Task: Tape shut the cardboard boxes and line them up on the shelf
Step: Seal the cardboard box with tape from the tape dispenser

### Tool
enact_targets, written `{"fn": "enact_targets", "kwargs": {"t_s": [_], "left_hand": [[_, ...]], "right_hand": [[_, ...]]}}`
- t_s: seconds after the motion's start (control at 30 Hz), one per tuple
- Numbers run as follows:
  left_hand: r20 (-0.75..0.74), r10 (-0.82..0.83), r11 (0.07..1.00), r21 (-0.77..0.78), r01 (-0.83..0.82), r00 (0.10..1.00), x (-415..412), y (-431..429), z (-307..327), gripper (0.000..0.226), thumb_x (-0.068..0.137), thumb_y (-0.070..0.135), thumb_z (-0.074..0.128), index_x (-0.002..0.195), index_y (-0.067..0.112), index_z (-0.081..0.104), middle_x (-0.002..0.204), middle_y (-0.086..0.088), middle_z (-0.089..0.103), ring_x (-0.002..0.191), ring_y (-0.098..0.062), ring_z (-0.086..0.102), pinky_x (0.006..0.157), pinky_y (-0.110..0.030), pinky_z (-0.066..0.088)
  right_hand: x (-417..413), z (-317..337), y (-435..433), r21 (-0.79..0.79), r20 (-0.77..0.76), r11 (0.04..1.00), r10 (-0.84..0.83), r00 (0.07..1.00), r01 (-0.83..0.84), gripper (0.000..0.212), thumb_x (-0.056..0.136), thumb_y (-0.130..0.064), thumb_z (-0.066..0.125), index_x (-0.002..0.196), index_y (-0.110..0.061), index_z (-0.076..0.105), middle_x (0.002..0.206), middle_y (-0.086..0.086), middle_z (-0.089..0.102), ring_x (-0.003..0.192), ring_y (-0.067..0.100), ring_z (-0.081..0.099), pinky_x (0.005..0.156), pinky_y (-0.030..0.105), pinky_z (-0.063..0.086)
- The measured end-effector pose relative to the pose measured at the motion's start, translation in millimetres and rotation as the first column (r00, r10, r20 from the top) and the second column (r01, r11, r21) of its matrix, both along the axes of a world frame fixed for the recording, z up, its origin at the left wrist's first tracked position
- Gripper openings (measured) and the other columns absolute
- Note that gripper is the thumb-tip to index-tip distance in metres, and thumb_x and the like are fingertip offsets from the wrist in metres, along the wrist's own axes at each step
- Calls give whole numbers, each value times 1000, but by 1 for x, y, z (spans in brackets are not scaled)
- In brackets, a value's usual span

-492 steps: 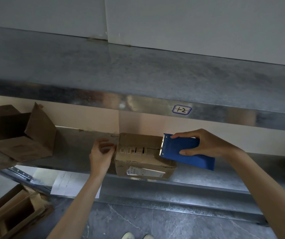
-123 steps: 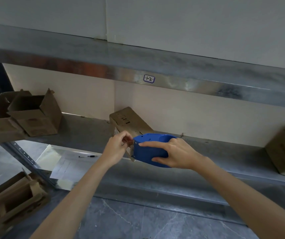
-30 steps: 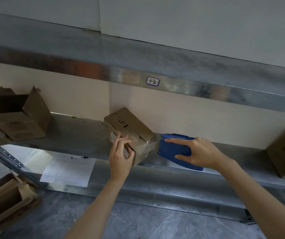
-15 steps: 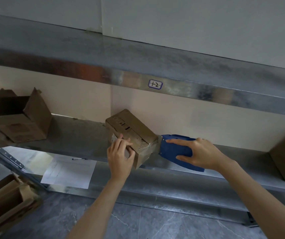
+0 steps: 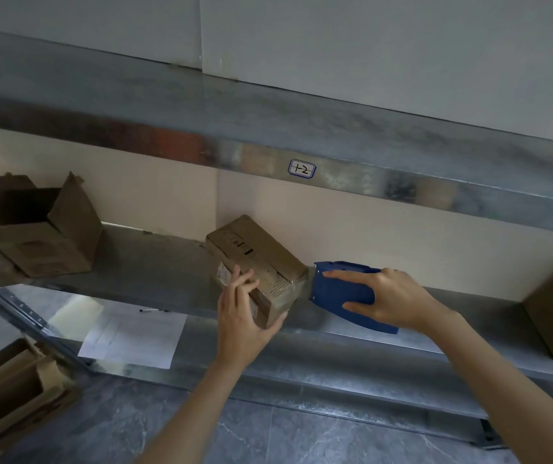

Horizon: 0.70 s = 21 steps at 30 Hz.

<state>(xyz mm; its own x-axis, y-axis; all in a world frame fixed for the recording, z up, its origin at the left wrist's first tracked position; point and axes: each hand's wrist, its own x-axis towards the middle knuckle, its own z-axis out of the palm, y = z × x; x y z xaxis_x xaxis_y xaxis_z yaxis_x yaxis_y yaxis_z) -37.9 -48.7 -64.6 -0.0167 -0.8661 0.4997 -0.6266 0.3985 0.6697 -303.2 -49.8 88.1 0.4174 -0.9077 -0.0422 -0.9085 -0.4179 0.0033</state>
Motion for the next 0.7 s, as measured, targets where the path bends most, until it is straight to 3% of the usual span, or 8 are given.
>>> {"fn": "enact_targets", "kwargs": {"t_s": [0.27, 0.37, 0.47, 0.63, 0.7], "left_hand": [[-41, -36, 999, 4, 36, 999, 24, 2, 12, 53, 77, 43, 78, 112, 9, 59, 138, -1, 44, 133, -11, 41, 107, -29, 41], [-42, -81, 996, 32, 83, 996, 49, 2, 15, 56, 77, 44, 75, 120, 12, 59, 139, 6, 45, 131, 1, 41, 108, -14, 35], [-24, -96, 994, 56, 98, 995, 74, 0, 14, 58, 76, 36, 78, 124, 12, 58, 141, 9, 46, 134, 5, 39, 111, -10, 30], [-34, -97, 994, 52, 99, 995, 83, -1, 13, 62, 78, 30, 78, 132, 24, 47, 146, 15, 38, 138, 3, 35, 114, -16, 30], [-49, -85, 994, 57, 88, 995, 76, -1, 12, 64, 77, 28, 82, 131, 24, 46, 152, 11, 33, 141, -1, 32, 113, -17, 32]], "right_hand": [[8, 10, 2, -18, 59, 997, 70, 996, -69, 61, 90, -50, 60, 139, -62, 27, 41, -8, 28, 39, 12, 31, 48, 17, 24], [20, 10, 5, 2, 77, 991, 136, 988, -136, 62, 90, -51, 59, 140, -63, 25, 42, -4, 28, 39, 14, 31, 50, 16, 27], [35, 8, 7, 17, 85, 980, 198, 976, -200, 61, 91, -51, 59, 142, -61, 26, 43, -6, 29, 40, 12, 32, 51, 14, 29], [48, -4, -4, 29, 79, 969, 244, 967, -247, 62, 94, -54, 51, 144, -60, 15, 65, -5, 58, 50, 9, 40, 60, 22, 41], [48, -6, -10, 46, 73, 967, 246, 966, -250, 62, 95, -54, 49, 145, -59, 13, 70, -5, 61, 53, 10, 42, 66, 29, 48]]}}
